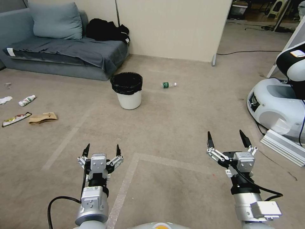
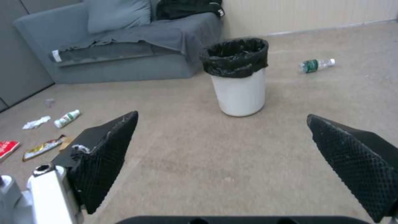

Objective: Pick up the trash bin, then pick up the garbage from the floor and place it into the trash bin.

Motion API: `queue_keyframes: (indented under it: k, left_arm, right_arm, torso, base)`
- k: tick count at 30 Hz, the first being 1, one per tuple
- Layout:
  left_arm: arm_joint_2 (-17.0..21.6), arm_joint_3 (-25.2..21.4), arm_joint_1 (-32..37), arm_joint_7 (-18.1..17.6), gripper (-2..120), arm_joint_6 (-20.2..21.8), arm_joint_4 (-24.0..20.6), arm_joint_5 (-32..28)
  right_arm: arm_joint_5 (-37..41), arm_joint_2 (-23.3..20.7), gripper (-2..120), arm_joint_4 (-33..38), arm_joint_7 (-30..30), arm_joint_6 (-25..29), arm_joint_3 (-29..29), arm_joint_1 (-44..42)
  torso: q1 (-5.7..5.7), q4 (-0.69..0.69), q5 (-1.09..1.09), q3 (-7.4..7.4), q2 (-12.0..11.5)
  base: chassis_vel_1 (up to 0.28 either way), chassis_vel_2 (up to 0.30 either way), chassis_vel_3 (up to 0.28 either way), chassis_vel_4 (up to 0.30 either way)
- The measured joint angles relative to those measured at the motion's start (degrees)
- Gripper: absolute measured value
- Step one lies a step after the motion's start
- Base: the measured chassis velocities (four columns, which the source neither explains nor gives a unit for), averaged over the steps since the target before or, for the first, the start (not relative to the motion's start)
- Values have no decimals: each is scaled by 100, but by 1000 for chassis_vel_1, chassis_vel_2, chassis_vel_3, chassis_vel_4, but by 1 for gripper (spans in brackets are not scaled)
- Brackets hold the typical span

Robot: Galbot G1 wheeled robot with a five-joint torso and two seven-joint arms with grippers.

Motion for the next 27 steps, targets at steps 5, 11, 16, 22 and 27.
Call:
queue_keyframes:
  k: [5, 11, 16, 22, 27]
  left_arm:
    - [6, -10, -2, -30, 100, 0, -17, 6]
    - [8, -22, -10, -69, 100, 0, -37, 6]
    - [0, -26, -16, -92, 100, 0, -52, 3]
    - [-21, -25, -37, -121, 100, 2, -85, -4]
    - [-44, 2, -66, -132, 100, 6, -92, -6]
  right_arm:
    - [-8, 0, 100, 3, -4, -52, 4, -5]
    - [-23, 0, 100, 11, -16, -78, 11, -10]
    - [-32, 16, 100, 11, -16, -88, 31, -17]
    - [-32, 10, 100, 26, -16, -95, 81, -30]
    - [-35, 7, 100, 64, -37, -115, 111, -52]
  torso:
    - [1, 1, 1, 1, 0]
    - [1, 0, -2, 0, 0]
    - [1, 0, -1, 0, 0]
    - [0, -1, -1, 0, 0]
    - [1, 1, 0, 0, 0]
  base:
    - [-189, 186, 190, -186]
    - [-170, 175, 181, -164]
    - [-133, 161, 148, -151]
    - [-176, 163, 159, -165]
    - [-203, 203, 205, -208]
